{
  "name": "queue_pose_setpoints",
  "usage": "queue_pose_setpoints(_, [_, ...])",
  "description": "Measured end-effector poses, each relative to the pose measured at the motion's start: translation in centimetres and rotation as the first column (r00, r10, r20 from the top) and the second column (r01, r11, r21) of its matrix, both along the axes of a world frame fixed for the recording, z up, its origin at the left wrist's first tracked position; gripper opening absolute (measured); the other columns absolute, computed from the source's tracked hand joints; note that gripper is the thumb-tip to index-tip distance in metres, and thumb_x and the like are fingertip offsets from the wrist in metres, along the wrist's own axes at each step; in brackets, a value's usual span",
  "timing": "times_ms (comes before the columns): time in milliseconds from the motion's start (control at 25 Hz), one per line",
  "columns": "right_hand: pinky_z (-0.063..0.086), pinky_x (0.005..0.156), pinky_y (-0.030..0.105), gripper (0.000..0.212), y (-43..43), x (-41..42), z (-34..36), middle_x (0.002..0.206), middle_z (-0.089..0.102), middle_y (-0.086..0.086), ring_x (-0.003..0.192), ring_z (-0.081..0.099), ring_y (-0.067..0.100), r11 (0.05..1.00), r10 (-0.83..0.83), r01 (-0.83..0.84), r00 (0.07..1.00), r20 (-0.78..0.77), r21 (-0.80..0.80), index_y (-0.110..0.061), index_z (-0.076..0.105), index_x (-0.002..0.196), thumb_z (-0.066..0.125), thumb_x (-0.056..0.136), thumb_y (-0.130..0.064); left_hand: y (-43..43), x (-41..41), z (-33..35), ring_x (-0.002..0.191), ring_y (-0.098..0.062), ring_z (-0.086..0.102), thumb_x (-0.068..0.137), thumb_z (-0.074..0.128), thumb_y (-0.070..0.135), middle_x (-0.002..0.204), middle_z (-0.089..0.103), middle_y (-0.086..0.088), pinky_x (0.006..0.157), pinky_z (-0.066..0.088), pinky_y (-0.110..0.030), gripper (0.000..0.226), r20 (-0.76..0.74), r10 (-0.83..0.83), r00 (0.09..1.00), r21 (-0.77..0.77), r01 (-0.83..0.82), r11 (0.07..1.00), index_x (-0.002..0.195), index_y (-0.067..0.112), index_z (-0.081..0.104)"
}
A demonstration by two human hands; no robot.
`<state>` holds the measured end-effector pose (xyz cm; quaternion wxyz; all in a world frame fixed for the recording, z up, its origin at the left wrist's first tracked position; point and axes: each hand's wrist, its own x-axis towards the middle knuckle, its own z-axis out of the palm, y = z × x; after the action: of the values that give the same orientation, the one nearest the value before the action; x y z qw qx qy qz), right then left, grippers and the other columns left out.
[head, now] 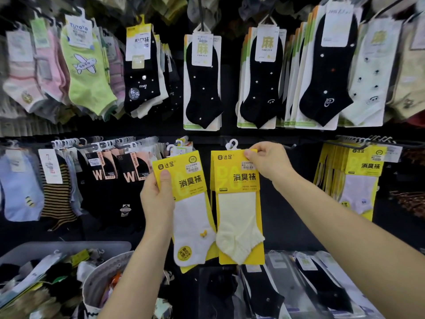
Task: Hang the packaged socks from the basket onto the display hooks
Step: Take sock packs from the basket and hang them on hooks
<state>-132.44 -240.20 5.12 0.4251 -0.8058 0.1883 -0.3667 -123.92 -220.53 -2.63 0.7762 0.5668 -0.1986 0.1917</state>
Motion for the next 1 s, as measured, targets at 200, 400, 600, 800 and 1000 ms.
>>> queue_pose_setpoints(200, [0.053, 0.075, 0.034, 0.011, 0.3, 1.2, -0.1, 0.089, 0.070, 0.002, 0.085, 0.065, 0.015, 0.999, -0.047, 0.046, 0.998, -0.040, -0.007, -0.022, 0.062, 0.083, 0.061, 0.088, -0.032, 1.3, 0.7, 0.5, 0.056, 0.001, 0.060, 0.097, 0.046, 0.033, 0.067, 0.064, 0.010, 0.051, 0.049, -0.020, 0.026, 0.001, 0.004, 1.000, 0.038, -0.004, 0.999, 0.075, 0.026, 0.057])
queue_pose_setpoints(400, [0.052, 0.078, 0.037, 0.015, 0.4, 0.9, -0.4, 0.086, 0.068, 0.003, 0.085, 0.064, 0.018, 0.998, -0.017, 0.015, 0.999, 0.027, 0.062, -0.020, 0.063, 0.079, 0.060, 0.088, -0.031, 0.7, -0.3, 0.9, 0.058, 0.001, 0.060, 0.098, 0.045, 0.029, 0.072, 0.062, 0.007, 0.048, 0.046, -0.013, 0.025, 0.049, -0.053, 0.997, 0.074, 0.050, 0.996, 0.076, 0.026, 0.058])
queue_pose_setpoints(600, [0.050, 0.085, 0.040, 0.029, 0.5, 1.0, -0.3, 0.084, 0.068, 0.008, 0.077, 0.061, 0.019, 0.971, 0.029, -0.041, 0.998, 0.053, 0.236, 0.000, 0.065, 0.088, 0.059, 0.089, -0.029, 0.5, -0.3, 1.2, 0.067, -0.011, 0.062, 0.097, 0.047, 0.031, 0.078, 0.064, 0.000, 0.055, 0.052, -0.025, 0.025, 0.032, -0.056, 0.998, 0.066, 0.054, 0.996, 0.076, 0.025, 0.058])
queue_pose_setpoints(800, [0.051, 0.083, 0.043, 0.026, 0.3, 1.2, -0.7, 0.092, 0.070, 0.011, 0.085, 0.065, 0.024, 0.984, 0.039, -0.042, 0.999, 0.018, 0.176, -0.004, 0.066, 0.090, 0.058, 0.089, -0.029, 1.3, 0.1, 1.5, 0.060, -0.002, 0.062, 0.097, 0.047, 0.033, 0.064, 0.063, 0.012, 0.052, 0.052, -0.022, 0.026, 0.051, -0.047, 0.998, 0.086, 0.043, 0.995, 0.073, 0.027, 0.058])
queue_pose_setpoints(1000, [0.052, 0.076, 0.039, 0.016, 0.4, 2.1, -1.9, 0.093, 0.067, 0.008, 0.085, 0.063, 0.020, 0.996, -0.078, 0.078, 0.997, -0.002, -0.031, -0.017, 0.060, 0.089, 0.058, 0.089, -0.032, 1.4, -0.1, 1.3, 0.065, -0.011, 0.060, 0.096, 0.048, 0.031, 0.070, 0.061, 0.004, 0.057, 0.050, -0.028, 0.026, 0.031, -0.063, 0.998, 0.124, 0.059, 0.991, 0.075, 0.020, 0.057])
